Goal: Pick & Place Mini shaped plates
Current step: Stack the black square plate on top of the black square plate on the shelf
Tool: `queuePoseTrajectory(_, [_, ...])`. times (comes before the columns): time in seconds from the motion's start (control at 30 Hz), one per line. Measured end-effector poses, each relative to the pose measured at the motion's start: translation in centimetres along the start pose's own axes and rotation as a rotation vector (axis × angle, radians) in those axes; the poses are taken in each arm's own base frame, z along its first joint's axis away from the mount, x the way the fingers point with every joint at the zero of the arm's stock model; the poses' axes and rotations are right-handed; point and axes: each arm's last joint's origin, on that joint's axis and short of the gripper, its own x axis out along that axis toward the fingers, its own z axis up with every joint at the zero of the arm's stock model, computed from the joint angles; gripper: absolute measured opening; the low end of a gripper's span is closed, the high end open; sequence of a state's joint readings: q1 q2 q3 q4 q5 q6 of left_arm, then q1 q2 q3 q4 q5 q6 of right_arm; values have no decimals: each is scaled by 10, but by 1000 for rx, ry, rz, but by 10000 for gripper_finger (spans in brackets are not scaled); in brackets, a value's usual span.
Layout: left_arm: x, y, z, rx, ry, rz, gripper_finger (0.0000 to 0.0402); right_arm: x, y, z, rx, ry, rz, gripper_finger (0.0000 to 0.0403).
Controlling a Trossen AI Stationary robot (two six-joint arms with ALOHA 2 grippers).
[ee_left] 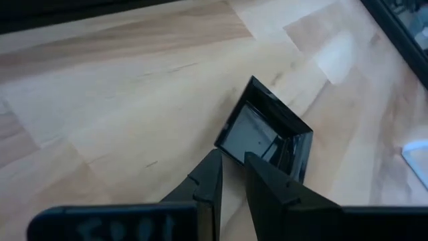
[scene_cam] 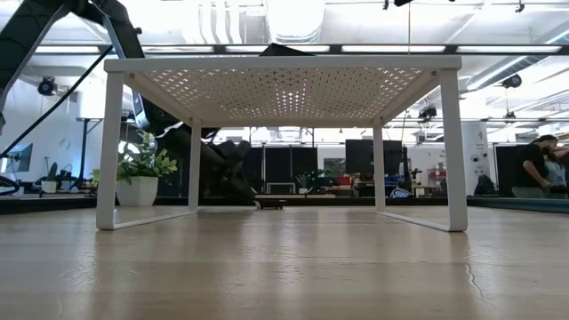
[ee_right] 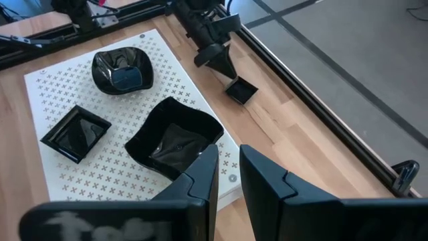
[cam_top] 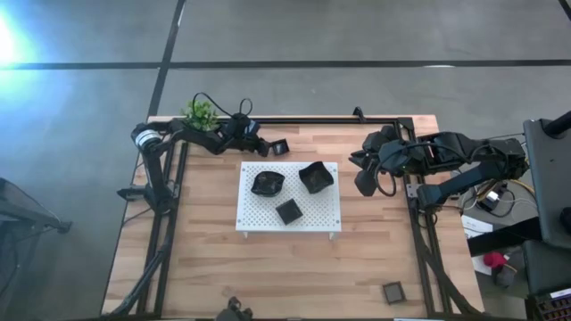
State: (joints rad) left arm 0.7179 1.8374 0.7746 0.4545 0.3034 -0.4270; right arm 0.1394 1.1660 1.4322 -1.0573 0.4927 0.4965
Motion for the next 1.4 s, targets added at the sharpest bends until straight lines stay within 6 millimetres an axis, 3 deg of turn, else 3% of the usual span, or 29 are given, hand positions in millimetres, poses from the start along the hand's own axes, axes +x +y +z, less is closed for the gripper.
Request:
queuePoseTrajectory(0.53, [5,-13,16,11,1,12,57,0,0,0,0,-2,-4,57])
queuePoseTrajectory(0.87, [9,-25,25,230,23,24,57,0,0,0,-3,-2,-4,57])
queuePoseTrajectory(1.4, [17,-25,14,325,54,89,57,0,0,0,-2,-2,-5,57])
